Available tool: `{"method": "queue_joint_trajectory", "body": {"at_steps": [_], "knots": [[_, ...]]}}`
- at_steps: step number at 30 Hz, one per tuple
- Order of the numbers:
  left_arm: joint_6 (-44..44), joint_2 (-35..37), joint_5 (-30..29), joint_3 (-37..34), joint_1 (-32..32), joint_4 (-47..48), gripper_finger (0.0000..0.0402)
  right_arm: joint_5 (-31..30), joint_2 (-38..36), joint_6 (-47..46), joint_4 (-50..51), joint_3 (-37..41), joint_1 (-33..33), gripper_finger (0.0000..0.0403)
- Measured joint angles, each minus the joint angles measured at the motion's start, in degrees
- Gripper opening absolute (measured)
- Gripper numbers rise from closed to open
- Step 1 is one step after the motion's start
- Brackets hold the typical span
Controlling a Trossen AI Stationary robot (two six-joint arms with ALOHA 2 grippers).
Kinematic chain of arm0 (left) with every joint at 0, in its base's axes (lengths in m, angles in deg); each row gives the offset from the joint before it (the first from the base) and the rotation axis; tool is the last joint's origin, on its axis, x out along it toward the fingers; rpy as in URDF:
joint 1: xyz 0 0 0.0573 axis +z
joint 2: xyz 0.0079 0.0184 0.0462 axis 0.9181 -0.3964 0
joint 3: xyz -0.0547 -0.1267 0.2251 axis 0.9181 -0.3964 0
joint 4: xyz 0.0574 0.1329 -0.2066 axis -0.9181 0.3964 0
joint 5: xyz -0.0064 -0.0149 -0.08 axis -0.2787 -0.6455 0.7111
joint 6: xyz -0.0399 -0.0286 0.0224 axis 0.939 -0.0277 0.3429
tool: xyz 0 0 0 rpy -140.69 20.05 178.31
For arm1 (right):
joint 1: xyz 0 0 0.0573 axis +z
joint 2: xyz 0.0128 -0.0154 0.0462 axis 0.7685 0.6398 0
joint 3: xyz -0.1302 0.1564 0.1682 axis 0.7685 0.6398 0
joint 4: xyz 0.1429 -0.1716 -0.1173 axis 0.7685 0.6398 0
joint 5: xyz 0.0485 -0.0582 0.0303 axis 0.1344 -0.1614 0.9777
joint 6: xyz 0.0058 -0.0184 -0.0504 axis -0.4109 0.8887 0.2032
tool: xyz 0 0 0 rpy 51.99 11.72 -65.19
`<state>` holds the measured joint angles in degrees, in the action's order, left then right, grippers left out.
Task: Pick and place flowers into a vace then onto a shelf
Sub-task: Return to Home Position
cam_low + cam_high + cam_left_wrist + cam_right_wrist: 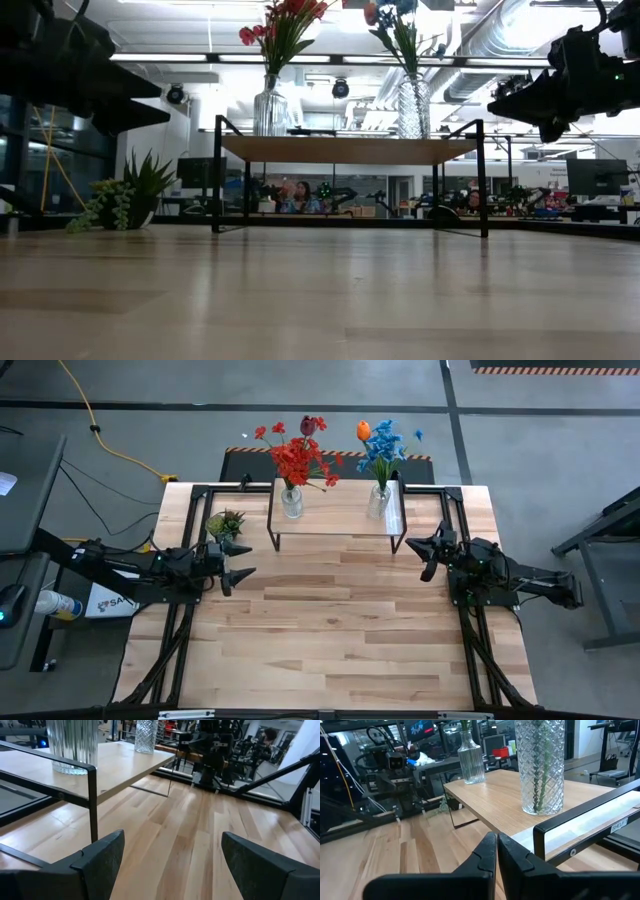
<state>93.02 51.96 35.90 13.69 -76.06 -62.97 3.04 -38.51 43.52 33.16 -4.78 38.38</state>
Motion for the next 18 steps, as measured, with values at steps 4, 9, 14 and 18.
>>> {"method": "queue_joint_trajectory", "body": {"at_steps": [4,9,14,18], "knots": [[0.0,0.0,0.0,0.0,0.0,0.0,0.0365,0.0,0.0,0.0,0.0,0.0,0.0,0.0009],[0.0,0.0,0.0,0.0,0.0,0.0,0.0365,0.0,0.0,0.0,0.0,0.0,0.0,0.0006],[0.0,0.0,0.0,0.1,0.0,0.0,0.0365,0.0,0.0,0.0,0.0,0.0,0.0,0.0003],[0.0,0.0,0.0,0.1,0.0,0.0,0.0365,0.0,0.0,0.0,0.0,0.0,0.0,0.0005]]}}
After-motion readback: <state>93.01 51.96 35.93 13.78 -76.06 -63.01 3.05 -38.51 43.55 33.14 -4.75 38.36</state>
